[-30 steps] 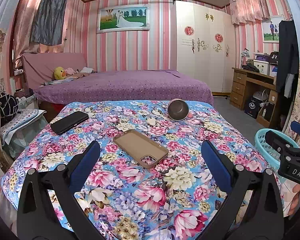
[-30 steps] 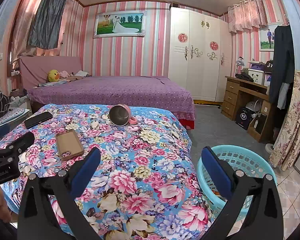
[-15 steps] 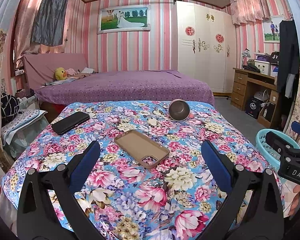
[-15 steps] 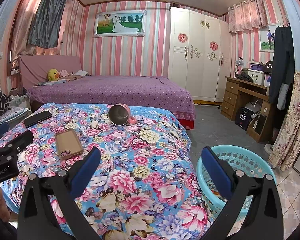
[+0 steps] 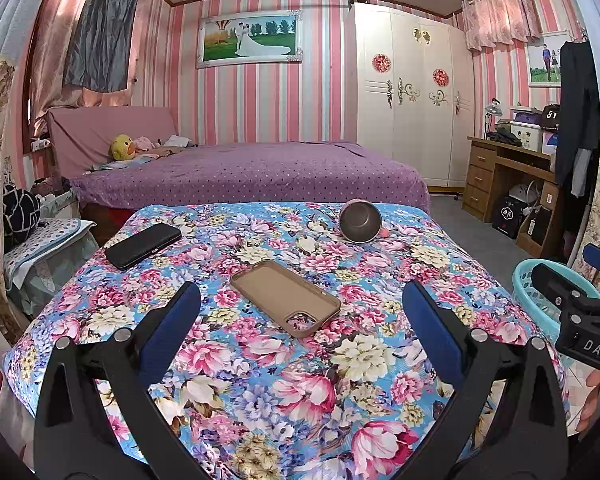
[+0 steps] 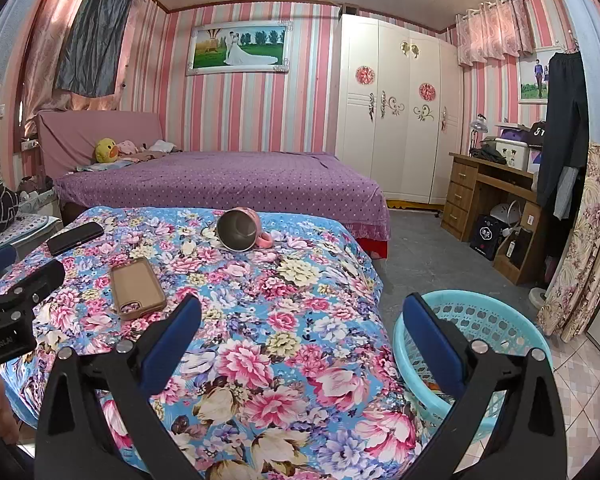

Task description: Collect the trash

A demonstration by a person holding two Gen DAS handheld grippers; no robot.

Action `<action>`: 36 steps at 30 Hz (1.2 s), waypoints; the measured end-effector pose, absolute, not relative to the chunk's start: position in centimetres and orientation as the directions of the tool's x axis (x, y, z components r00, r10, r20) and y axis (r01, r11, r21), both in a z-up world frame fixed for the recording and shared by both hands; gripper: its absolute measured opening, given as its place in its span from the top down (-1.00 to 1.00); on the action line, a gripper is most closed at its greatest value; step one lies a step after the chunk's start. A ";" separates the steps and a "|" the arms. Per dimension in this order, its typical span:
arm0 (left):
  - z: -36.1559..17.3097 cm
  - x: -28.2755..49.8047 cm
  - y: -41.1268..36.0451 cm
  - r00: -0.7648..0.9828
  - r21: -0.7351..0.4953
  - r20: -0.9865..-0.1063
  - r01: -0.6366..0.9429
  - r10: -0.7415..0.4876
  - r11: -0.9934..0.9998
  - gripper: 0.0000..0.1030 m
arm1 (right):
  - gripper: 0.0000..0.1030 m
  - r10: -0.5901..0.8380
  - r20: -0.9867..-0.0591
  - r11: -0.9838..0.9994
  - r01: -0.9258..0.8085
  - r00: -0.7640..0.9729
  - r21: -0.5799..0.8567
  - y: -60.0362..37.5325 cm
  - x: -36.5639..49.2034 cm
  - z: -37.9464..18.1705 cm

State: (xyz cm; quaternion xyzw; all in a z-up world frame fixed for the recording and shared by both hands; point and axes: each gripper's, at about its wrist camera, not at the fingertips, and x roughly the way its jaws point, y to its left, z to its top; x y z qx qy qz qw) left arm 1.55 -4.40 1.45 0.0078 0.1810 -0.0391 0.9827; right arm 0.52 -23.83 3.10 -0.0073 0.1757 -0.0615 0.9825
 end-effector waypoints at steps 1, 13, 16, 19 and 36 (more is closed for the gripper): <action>1.5 1.5 -4.4 0.931 0.001 -0.357 0.080 -0.074 0.997 -0.89 | -0.91 -0.124 -0.344 0.992 0.119 0.931 -0.036 -23.9 0.5 3.1; 1.5 1.5 -4.4 0.932 0.001 -0.356 0.079 -0.073 0.997 -0.89 | -0.91 -0.127 -0.341 0.992 0.122 0.932 -0.036 -24.2 0.4 3.1; 1.4 1.6 -4.4 0.932 0.000 -0.354 0.079 -0.074 0.997 -0.89 | -0.91 -0.127 -0.341 0.992 0.122 0.931 -0.036 -24.2 0.4 3.1; 1.4 1.5 -4.4 0.932 0.001 -0.355 0.079 -0.074 0.997 -0.89 | -0.91 -0.127 -0.341 0.992 0.122 0.932 -0.037 -24.2 0.4 3.1; 1.4 1.5 -4.3 0.933 0.000 -0.352 0.077 -0.072 0.997 -0.89 | -0.91 -0.127 -0.341 0.992 0.122 0.931 -0.037 -24.1 0.4 3.1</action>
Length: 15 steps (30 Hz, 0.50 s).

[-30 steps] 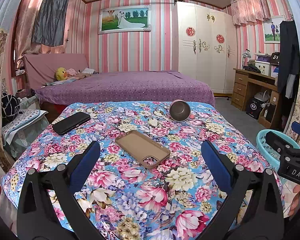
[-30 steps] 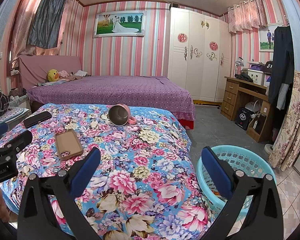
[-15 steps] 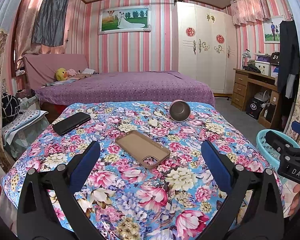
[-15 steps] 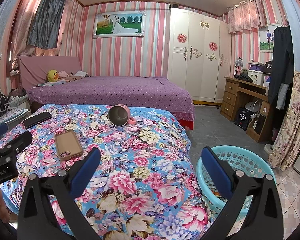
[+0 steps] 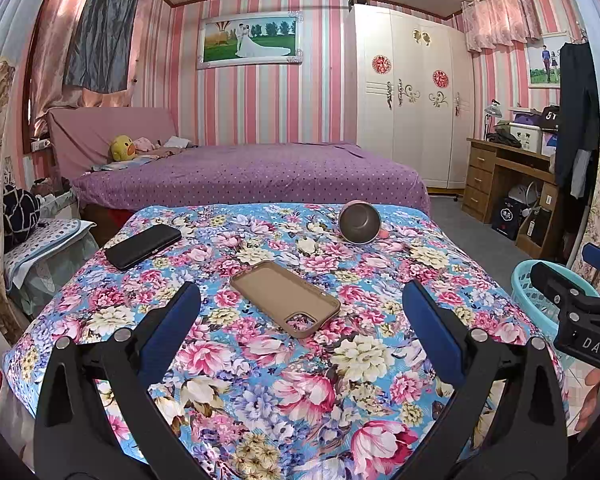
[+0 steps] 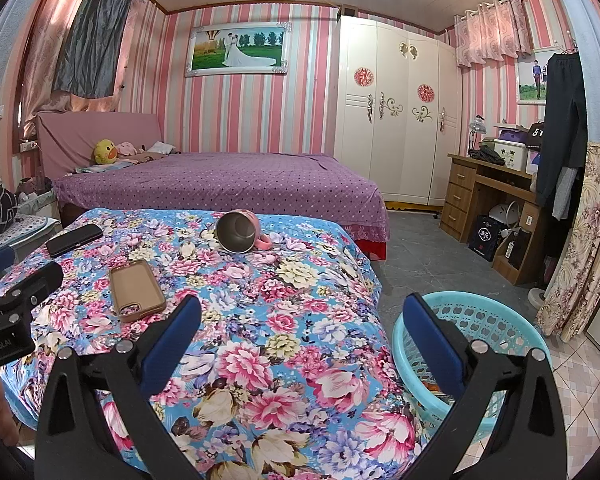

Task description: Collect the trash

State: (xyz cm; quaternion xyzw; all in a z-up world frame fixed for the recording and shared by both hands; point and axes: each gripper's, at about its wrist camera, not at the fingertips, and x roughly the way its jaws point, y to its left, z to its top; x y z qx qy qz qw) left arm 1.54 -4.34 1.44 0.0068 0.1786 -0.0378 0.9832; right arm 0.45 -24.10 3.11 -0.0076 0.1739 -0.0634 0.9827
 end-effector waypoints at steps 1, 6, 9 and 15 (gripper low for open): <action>1.5 1.5 -4.4 0.933 0.000 -0.353 0.077 -0.072 0.997 -0.89 | -0.91 -0.128 -0.341 0.992 0.122 0.931 -0.037 -24.1 0.5 3.1; 1.4 1.4 -4.4 0.933 0.000 -0.354 0.077 -0.072 0.997 -0.89 | -0.91 -0.128 -0.340 0.992 0.122 0.932 -0.038 -24.1 0.4 3.1; 1.5 1.4 -4.4 0.933 0.000 -0.352 0.076 -0.071 0.997 -0.89 | -0.91 -0.128 -0.341 0.992 0.123 0.931 -0.037 -24.1 0.4 3.1; 1.5 1.4 -4.4 0.933 0.000 -0.352 0.076 -0.071 0.997 -0.89 | -0.91 -0.129 -0.341 0.992 0.122 0.931 -0.040 -24.1 0.4 3.1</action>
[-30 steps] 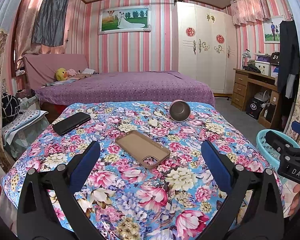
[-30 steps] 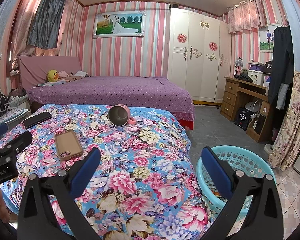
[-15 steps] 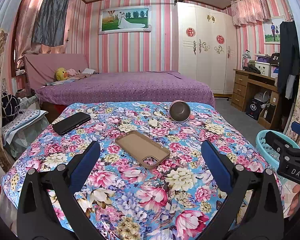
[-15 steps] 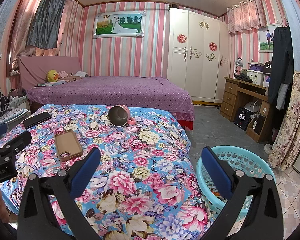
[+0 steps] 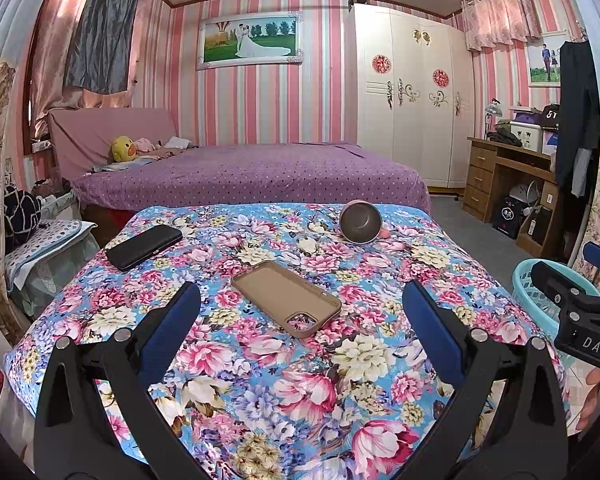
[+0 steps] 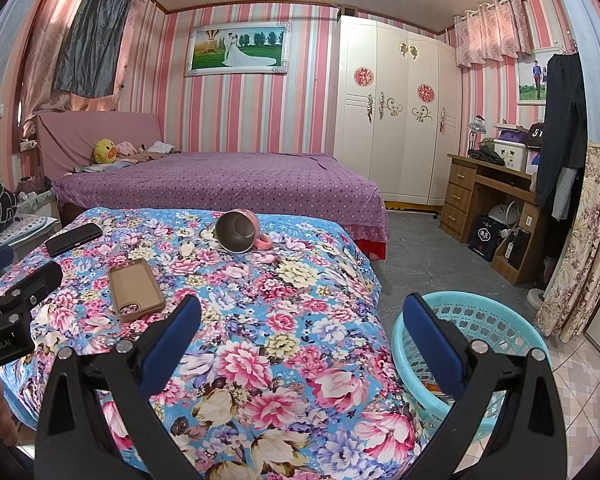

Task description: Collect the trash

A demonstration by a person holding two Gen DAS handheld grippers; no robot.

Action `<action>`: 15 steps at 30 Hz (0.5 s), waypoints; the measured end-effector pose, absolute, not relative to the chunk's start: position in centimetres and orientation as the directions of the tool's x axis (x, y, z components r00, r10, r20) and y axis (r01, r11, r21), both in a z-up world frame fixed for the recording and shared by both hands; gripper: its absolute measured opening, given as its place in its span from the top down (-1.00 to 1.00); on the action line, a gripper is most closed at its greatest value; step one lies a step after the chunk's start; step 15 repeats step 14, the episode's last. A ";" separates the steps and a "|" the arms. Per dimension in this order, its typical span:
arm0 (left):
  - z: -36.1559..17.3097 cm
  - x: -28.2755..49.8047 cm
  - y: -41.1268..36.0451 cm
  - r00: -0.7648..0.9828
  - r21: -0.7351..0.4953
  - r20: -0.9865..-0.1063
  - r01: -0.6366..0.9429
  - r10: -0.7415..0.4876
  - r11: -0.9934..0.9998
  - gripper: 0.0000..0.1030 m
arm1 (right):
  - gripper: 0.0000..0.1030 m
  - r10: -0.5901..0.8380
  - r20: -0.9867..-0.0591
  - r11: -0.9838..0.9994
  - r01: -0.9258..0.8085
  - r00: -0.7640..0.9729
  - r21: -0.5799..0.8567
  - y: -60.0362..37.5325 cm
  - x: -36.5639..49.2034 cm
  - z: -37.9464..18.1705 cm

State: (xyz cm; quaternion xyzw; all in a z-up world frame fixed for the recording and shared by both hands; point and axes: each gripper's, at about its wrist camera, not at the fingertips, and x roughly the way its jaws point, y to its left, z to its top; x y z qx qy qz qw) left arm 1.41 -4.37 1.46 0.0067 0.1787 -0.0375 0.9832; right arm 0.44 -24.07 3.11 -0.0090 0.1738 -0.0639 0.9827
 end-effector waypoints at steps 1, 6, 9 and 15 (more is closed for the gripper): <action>1.5 1.4 -4.4 0.933 0.000 -0.352 0.076 -0.071 0.997 -0.89 | -0.91 -0.130 -0.340 0.992 0.123 0.931 -0.041 -24.0 0.4 3.2; 1.5 1.4 -4.2 0.936 0.003 -0.347 0.073 -0.067 0.997 -0.89 | -0.91 -0.129 -0.340 0.992 0.123 0.931 -0.040 -24.1 0.4 3.2; 1.5 1.5 -4.2 0.933 0.002 -0.351 0.078 -0.072 0.997 -0.89 | -0.91 -0.130 -0.341 0.992 0.123 0.931 -0.041 -24.1 0.4 3.2; 1.5 1.5 -3.9 0.931 -0.005 -0.356 0.081 -0.078 0.997 -0.89 | -0.91 -0.130 -0.340 0.992 0.123 0.931 -0.041 -24.0 0.4 3.2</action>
